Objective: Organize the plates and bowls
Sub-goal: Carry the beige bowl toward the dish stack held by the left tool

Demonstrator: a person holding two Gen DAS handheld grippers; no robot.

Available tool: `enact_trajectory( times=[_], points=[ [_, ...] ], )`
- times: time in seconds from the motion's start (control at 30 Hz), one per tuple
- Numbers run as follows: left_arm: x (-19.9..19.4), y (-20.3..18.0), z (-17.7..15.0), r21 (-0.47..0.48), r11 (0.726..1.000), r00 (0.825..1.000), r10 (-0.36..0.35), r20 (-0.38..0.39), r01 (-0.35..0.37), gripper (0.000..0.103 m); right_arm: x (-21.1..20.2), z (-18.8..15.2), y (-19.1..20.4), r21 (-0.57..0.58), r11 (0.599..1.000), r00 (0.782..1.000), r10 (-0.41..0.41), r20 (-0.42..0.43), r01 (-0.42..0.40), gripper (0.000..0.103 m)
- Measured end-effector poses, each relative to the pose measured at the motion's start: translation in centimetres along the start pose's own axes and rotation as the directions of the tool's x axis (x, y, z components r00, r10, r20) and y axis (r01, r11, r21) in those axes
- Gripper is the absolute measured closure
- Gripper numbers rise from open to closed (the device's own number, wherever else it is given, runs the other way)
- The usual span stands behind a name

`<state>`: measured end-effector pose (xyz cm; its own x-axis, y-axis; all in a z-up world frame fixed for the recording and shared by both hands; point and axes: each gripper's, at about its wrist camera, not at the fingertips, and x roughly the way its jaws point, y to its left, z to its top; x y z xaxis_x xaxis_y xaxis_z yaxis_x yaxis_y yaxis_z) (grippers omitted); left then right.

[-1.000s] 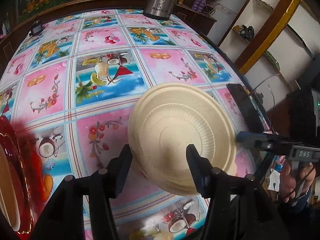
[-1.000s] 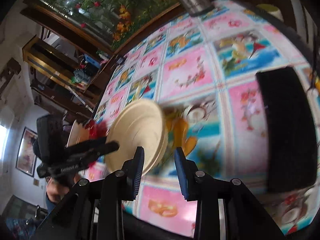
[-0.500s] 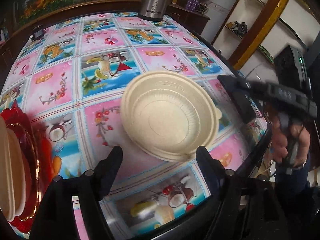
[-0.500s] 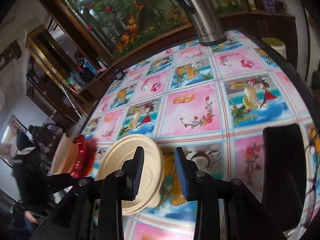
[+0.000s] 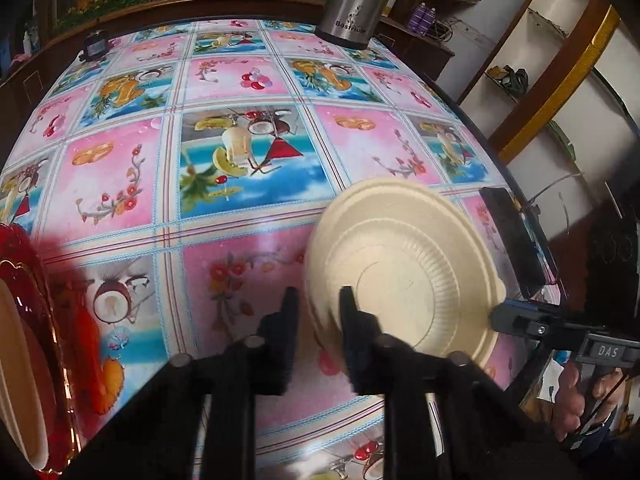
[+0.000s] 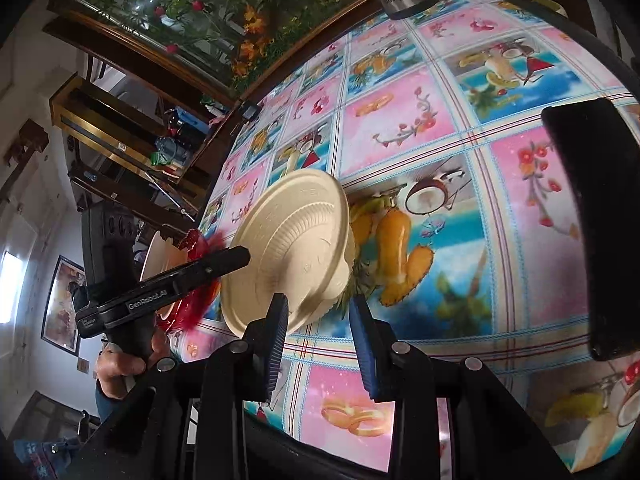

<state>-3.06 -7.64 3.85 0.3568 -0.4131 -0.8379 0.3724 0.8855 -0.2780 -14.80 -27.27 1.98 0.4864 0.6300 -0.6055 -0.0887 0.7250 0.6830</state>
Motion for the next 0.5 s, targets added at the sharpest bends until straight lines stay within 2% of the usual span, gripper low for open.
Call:
enact_trajectory(
  times=[0.03, 0.1, 0.2, 0.5],
  points=[
    [-0.1, -0.1, -0.1, 0.002, 1.000, 1.000, -0.003, 0.004, 0.003, 0.088, 0.4, 0.1, 0.0, 0.003, 1.000, 1.000, -0.003, -0.006, 0.003, 0.069],
    [-0.4, -0.3, -0.4, 0.019, 1.000, 1.000, 0.023, 0.018, -0.024, 0.088, 0.8, 0.0, 0.3, 0.001, 1.000, 1.000, -0.005, -0.009, 0.005, 0.078],
    [-1.3, -0.6, -0.7, 0.026, 0.999, 0.998, 0.043, 0.049, -0.045, 0.088, 0.6, 0.0, 1.0, -0.023, 0.999, 1.000, -0.024, 0.009, 0.024, 0.082],
    [-4.8, -1.5, -1.3, 0.053, 0.990, 0.978, 0.120, 0.173, -0.131, 0.088, -0.1, 0.9, 3.3, -0.085, 0.996, 0.999, -0.010, 0.044, 0.014, 0.083]
  ],
)
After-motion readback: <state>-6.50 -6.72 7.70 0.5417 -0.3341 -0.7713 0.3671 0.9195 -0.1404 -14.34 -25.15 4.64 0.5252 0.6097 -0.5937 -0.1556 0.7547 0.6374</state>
